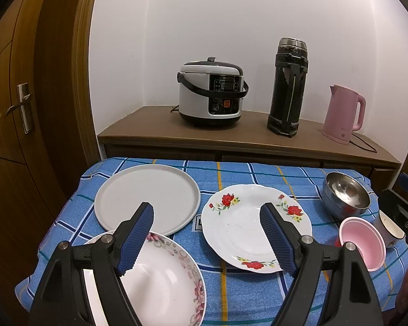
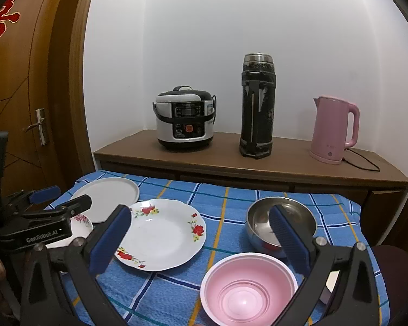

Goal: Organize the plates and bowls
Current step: 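Move the left tool toward the pink-floral deep plate, then close the left tool on the rim of the pink-floral plate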

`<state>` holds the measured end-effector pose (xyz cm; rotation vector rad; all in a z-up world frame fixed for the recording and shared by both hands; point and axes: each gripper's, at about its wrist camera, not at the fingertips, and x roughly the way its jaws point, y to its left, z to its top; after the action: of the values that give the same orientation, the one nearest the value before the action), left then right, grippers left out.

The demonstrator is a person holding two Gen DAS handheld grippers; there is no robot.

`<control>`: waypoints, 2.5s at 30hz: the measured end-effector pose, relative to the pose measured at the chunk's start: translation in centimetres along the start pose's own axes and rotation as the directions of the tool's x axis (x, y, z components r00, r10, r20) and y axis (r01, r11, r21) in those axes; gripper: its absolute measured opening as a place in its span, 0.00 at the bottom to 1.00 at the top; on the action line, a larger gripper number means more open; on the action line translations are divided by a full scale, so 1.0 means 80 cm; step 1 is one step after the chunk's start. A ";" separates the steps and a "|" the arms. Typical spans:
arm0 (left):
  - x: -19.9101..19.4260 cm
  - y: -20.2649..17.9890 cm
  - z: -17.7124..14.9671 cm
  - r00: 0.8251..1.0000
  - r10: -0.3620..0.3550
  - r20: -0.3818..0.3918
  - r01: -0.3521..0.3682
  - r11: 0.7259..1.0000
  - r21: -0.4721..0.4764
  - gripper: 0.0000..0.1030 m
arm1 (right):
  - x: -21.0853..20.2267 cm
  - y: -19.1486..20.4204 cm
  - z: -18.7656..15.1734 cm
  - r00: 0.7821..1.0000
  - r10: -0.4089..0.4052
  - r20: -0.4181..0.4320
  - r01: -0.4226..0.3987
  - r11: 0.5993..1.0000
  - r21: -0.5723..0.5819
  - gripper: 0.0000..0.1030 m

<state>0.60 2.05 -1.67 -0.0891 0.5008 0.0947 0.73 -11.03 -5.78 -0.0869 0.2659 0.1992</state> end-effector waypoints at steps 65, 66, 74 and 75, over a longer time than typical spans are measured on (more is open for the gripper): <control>-0.024 0.154 -0.069 0.964 0.254 -0.083 -0.264 0.955 -0.134 0.80 | 0.093 0.156 -0.037 0.883 0.382 -0.271 -0.423 0.899 -0.110 0.44; -0.023 0.159 -0.074 0.962 0.256 -0.092 -0.268 0.953 -0.141 0.80 | 0.097 0.162 -0.040 0.876 0.387 -0.287 -0.433 0.894 -0.115 0.42; -0.017 0.177 -0.095 0.961 0.249 -0.125 -0.267 0.949 -0.167 0.80 | 0.129 0.186 -0.061 0.857 0.360 -0.369 -0.437 0.886 -0.153 0.34; -0.016 0.178 -0.097 0.961 0.245 -0.130 -0.265 0.950 -0.168 0.80 | 0.133 0.187 -0.063 0.857 0.351 -0.377 -0.433 0.888 -0.157 0.33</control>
<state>-5.77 15.28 -8.70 -0.2108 0.6093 0.3927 6.43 5.00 -14.38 -0.3078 0.6071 0.6325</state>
